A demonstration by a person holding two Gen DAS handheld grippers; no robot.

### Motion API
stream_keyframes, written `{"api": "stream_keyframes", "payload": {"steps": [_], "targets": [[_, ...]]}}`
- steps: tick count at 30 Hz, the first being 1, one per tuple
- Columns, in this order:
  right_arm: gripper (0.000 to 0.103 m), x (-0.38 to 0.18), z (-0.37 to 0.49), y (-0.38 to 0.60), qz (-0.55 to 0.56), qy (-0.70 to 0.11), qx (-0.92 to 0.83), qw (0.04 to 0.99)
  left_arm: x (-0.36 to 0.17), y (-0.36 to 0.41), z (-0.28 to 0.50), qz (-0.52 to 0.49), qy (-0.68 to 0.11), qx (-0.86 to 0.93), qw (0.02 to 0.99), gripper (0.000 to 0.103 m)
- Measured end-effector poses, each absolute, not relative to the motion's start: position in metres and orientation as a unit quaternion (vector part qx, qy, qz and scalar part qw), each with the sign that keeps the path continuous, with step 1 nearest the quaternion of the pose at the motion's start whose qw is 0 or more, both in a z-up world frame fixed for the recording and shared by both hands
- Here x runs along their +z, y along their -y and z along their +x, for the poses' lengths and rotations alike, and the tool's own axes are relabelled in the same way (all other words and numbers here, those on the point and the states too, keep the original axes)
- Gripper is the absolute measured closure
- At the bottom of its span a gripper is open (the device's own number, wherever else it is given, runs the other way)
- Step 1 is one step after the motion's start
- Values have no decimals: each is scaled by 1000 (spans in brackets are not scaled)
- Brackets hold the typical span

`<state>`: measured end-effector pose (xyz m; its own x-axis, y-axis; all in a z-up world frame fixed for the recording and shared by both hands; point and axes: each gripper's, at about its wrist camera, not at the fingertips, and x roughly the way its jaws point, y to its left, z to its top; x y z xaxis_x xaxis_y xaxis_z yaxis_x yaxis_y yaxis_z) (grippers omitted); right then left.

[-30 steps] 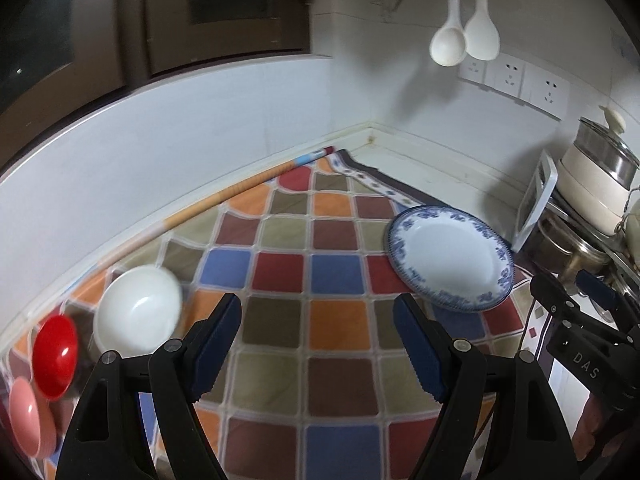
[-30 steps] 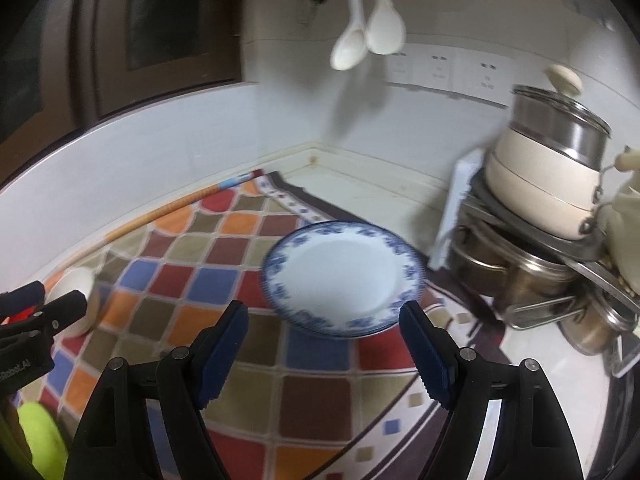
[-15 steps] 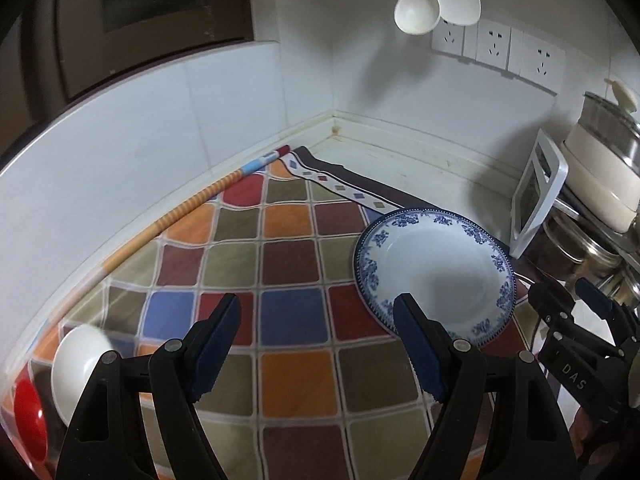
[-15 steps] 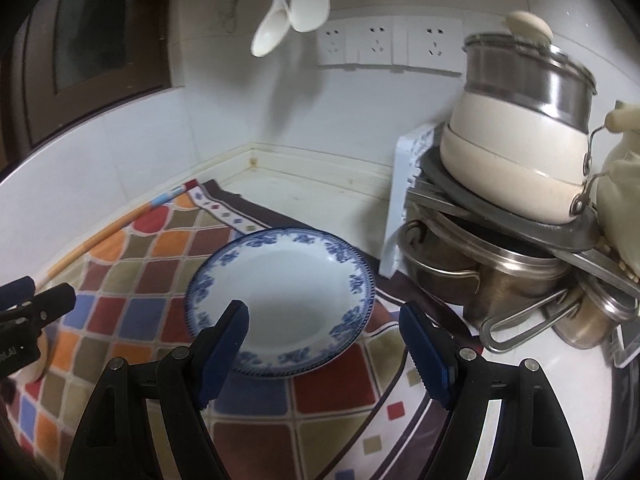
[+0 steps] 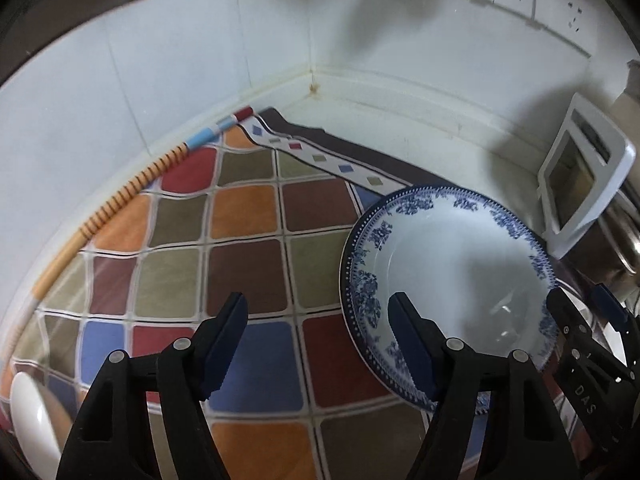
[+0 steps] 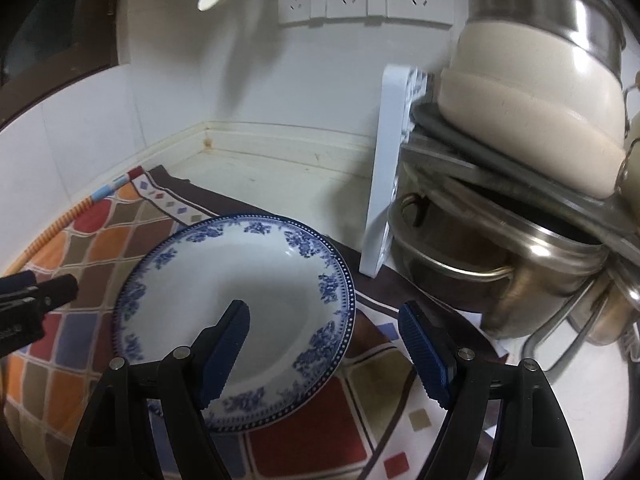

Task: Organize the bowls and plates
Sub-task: 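Close both grippers on the blue-rimmed plate's rim and lift it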

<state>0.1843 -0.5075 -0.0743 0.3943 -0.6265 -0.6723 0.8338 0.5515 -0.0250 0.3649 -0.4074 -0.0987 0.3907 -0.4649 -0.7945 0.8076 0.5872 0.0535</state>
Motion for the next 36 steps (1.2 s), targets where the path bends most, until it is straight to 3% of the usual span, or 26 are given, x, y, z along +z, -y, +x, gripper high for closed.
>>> {"api": "stream_keyframes", "payload": {"steps": [15,27,29,36], "targets": [[34,-104,200,535,186,-351,-462,793,-134,450,383,215,-420,-408,781,39],[42,-111,212,546,197,-370,-457,785,-142,469,387,223,-428,-431,763,56],[43,-112,214,548,197,-371,-451,787,-142,471,387,225,-428,-438,758,64],[57,-115,218,550,199,-380,-444,787,-140,471,385,228,-426,-433,761,65]]}}
